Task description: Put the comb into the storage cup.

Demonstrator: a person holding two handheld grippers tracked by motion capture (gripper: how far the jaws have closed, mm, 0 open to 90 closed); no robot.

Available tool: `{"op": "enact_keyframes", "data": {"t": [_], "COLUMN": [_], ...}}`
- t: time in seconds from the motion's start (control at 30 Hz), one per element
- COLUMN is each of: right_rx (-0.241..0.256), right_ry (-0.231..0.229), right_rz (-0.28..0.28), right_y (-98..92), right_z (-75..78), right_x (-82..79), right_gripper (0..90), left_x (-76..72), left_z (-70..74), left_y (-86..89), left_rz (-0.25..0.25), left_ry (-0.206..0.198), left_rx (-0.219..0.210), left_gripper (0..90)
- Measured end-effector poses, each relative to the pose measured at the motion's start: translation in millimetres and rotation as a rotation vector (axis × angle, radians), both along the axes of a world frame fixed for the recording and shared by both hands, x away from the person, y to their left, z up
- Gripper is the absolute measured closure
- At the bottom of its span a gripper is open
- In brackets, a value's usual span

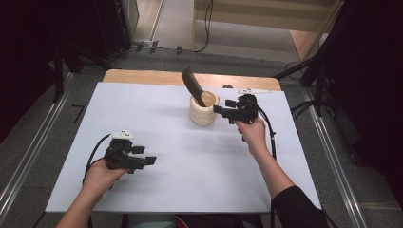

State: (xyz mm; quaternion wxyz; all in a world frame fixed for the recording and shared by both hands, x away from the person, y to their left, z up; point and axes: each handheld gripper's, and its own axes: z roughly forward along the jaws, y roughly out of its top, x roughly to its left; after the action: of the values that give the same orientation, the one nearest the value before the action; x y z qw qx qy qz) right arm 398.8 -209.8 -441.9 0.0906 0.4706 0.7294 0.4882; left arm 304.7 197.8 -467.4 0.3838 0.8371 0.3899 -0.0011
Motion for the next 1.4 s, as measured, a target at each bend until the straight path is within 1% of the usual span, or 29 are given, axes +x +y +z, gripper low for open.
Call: {"op": "enact_keyframes", "data": {"t": [0.03, 0.07, 0.23, 0.33, 0.37, 0.4, 0.5, 0.53, 0.67, 0.73, 0.87, 0.97, 1.17, 1.2, 1.27, 1.3, 1.4], "right_rx": [0.000, -0.009, -0.006, -0.013, -0.013, -0.028, -0.038, -0.042, -0.039, -0.038, -0.035, -0.037, -0.040, -0.043, -0.042, -0.033, -0.033], "right_ry": [0.000, 0.012, 0.008, 0.005, 0.005, 0.006, 0.002, 0.005, 0.011, -0.003, 0.006, -0.009, -0.009, -0.006, -0.001, 0.011, 0.017], "right_rz": [0.000, 0.009, 0.020, 0.033, 0.033, 0.032, 0.030, 0.040, 0.049, 0.060, 0.075, 0.079, 0.095, 0.102, 0.108, 0.117, 0.127], "right_y": [0.0, -0.6, -2.1, -2.5, -2.5, -2.2, -1.9, -1.7, -1.2, -0.7, -0.8, -1.5, -1.8, -1.5, -1.4, -1.5, -1.1], "right_z": [0.0, -0.8, -2.0, -2.7, -2.7, -3.9, -5.6, -7.1, -8.0, -9.7, -11.0, -11.4, -14.0, -15.5, -16.3, -17.5, -18.4], "right_x": [0.0, -2.3, -8.4, -15.5, -15.5, -19.6, -23.6, -26.5, -31.1, -36.7, -44.0, -47.4, -58.7, -62.4, -63.8, -66.3, -69.7], "right_gripper": [26.7, 26.7, 26.7, 26.6, 26.6, 26.6, 26.6, 26.6, 26.5, 26.4, 25.7, 25.6, 25.6, 25.5, 25.4, 25.3, 25.3], "left_x": [-0.2, -0.3, -0.6, -0.9, -0.9, -0.9, -1.0, -1.0, -1.1, -1.3, -1.5, -1.9, -2.6, -2.8, -2.8, -3.1, -3.3], "left_z": [0.1, 0.0, 0.5, 1.2, 1.2, 1.2, 1.3, 1.5, 2.0, 2.4, 2.7, 3.0, 3.5, 3.6, 3.7, 3.9, 4.0], "left_y": [0.0, 0.1, 0.1, -0.2, -0.2, -0.2, -0.4, -0.4, 0.1, 0.3, 0.0, -0.3, -0.4, -0.5, -0.7, -0.9, -1.0], "left_rz": [0.002, 0.003, 0.004, 0.002, 0.002, 0.002, 0.000, -0.001, -0.001, -0.002, -0.005, -0.004, -0.004, -0.005, -0.006, -0.007, -0.006], "left_ry": [0.000, -0.001, -0.002, 0.000, 0.000, -0.001, 0.000, 0.000, -0.003, -0.003, -0.006, -0.008, -0.012, -0.011, -0.012, -0.011, -0.013], "left_rx": [-0.001, -0.006, -0.008, -0.009, -0.009, -0.009, -0.010, -0.011, -0.014, -0.014, -0.017, -0.018, -0.023, -0.027, -0.029, -0.032, -0.038], "left_gripper": [29.5, 29.5, 29.6, 29.5, 29.5, 29.6, 29.5, 29.5, 29.5, 29.5, 29.5, 29.5, 29.5, 29.5, 29.5, 29.5, 29.5]}}
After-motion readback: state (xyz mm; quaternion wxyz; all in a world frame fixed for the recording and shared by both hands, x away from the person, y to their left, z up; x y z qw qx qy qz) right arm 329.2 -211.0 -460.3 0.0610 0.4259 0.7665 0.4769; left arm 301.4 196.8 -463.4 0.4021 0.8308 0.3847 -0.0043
